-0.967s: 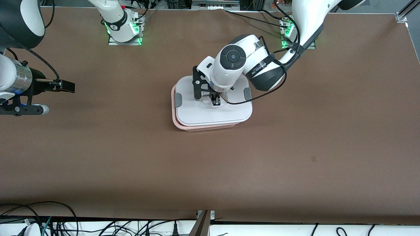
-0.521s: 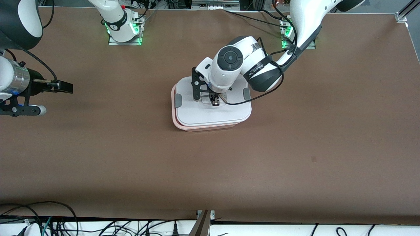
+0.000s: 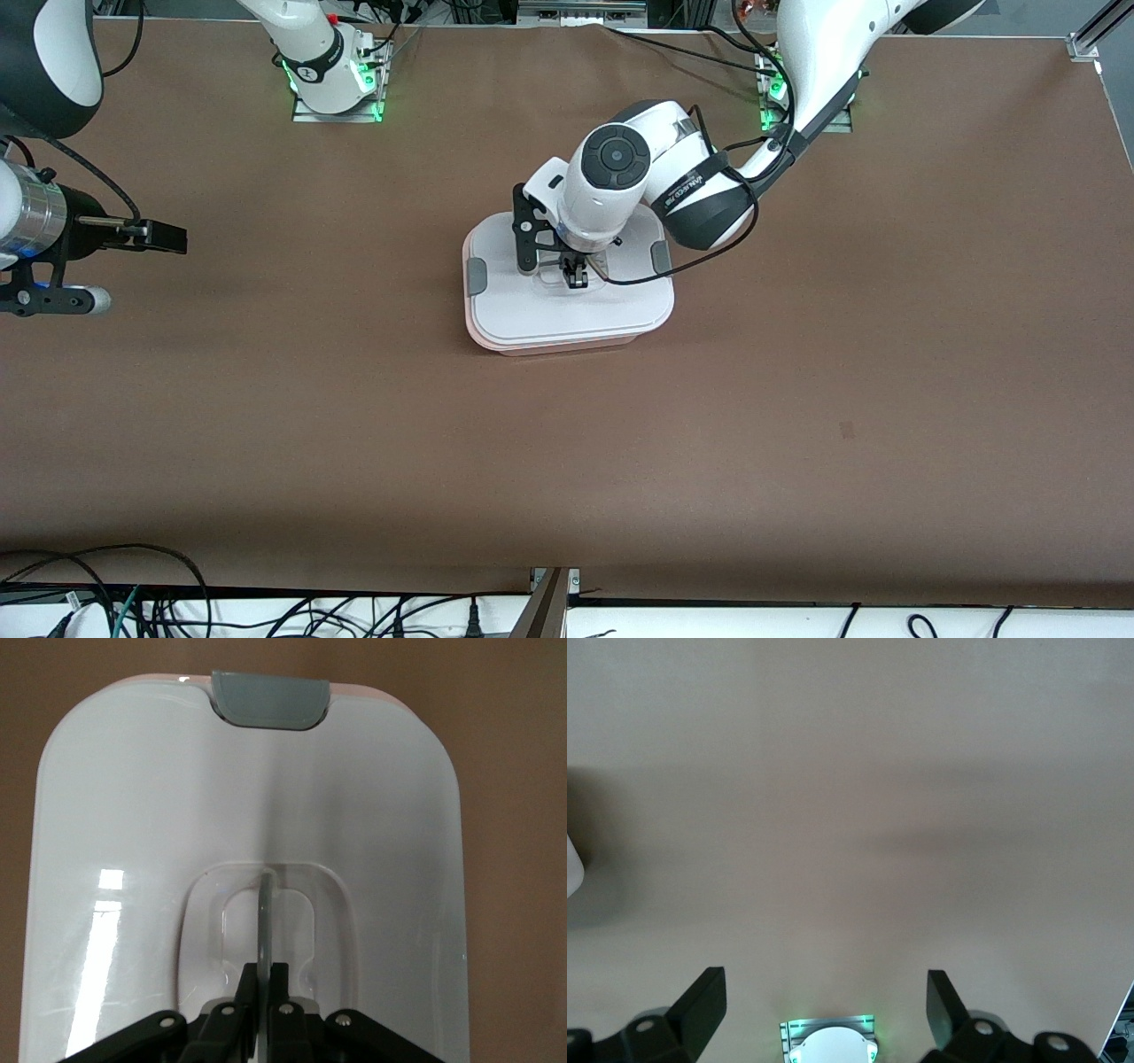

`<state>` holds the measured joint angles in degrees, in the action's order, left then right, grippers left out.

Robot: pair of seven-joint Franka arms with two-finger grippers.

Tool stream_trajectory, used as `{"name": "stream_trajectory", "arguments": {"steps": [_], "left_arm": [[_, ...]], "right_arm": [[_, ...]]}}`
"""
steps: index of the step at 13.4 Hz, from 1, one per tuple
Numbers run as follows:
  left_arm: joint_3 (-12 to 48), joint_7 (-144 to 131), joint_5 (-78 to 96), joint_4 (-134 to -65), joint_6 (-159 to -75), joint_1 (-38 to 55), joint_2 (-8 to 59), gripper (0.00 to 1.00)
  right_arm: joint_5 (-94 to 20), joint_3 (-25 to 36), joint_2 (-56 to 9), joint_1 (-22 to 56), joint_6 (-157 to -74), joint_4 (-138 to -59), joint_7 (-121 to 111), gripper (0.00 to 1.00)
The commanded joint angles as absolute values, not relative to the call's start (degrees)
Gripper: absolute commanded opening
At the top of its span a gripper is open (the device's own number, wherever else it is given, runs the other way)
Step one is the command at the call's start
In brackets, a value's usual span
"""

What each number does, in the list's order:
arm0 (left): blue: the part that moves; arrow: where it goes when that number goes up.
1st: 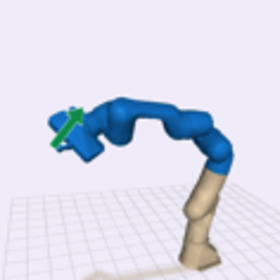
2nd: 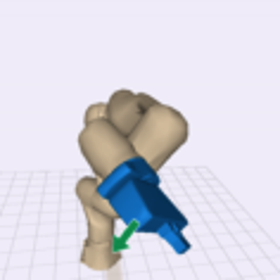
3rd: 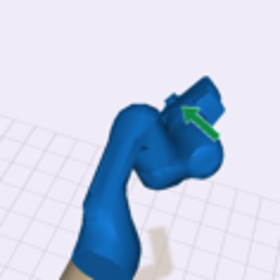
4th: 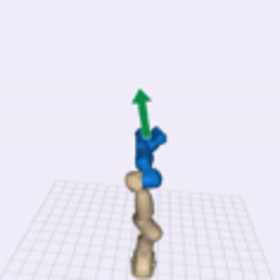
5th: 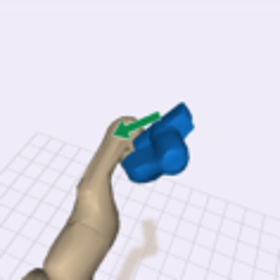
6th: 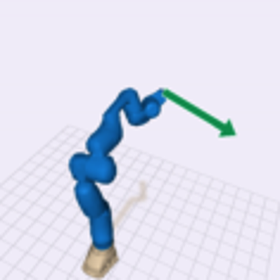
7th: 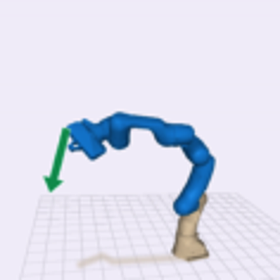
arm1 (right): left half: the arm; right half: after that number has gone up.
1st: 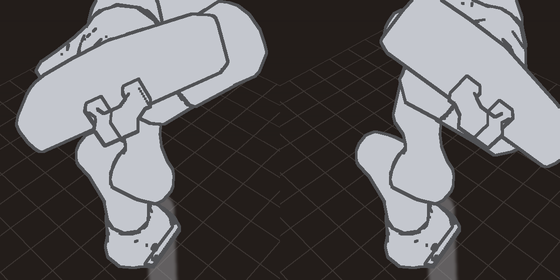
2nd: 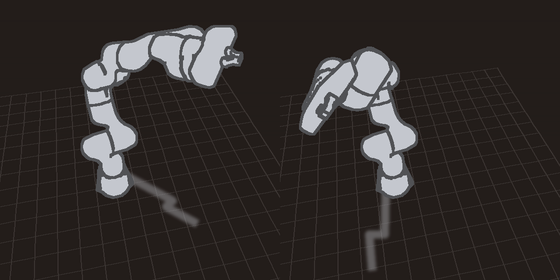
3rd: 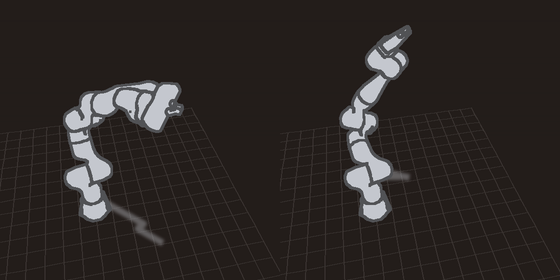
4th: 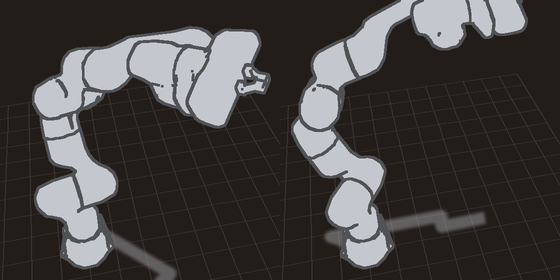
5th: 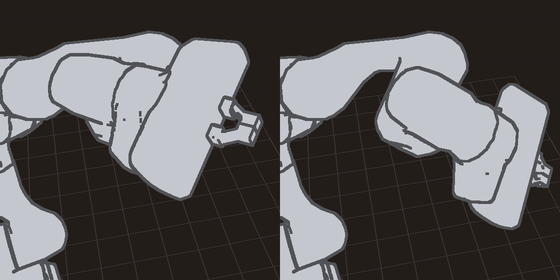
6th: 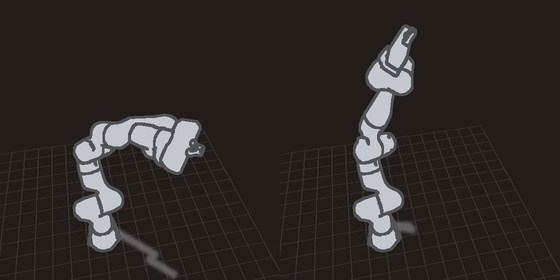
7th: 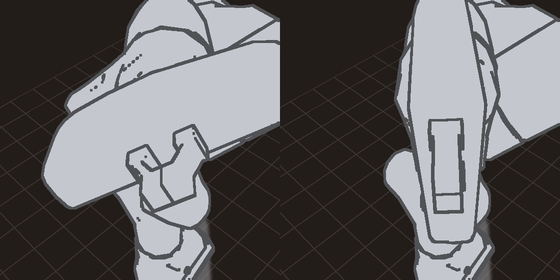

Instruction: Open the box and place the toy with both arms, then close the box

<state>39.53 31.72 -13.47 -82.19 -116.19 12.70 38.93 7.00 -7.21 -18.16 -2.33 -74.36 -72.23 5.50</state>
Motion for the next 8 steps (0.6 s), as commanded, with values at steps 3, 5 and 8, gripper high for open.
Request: {"name": "stream_trajectory", "arguments": {"steps": [3,5,8], "left_arm": [[39.0,30.5,-15.2,-80.9,-116.5,13.6,39.5,0.00],[39.0,30.5,-15.2,-80.9,-116.5,13.6,39.5,0.00],[38.9,30.4,-15.1,-80.9,-116.5,14.3,39.8,0.00]], "right_arm": [[5.5,-6.4,-16.6,-2.9,-75.4,-74.0,4.4,1.00],[5.4,-5.7,-15.0,-2.9,-76.1,-75.2,4.6,1.00],[5.2,-4.0,-10.6,-2.9,-78.0,-79.4,4.7,1.00]]}}
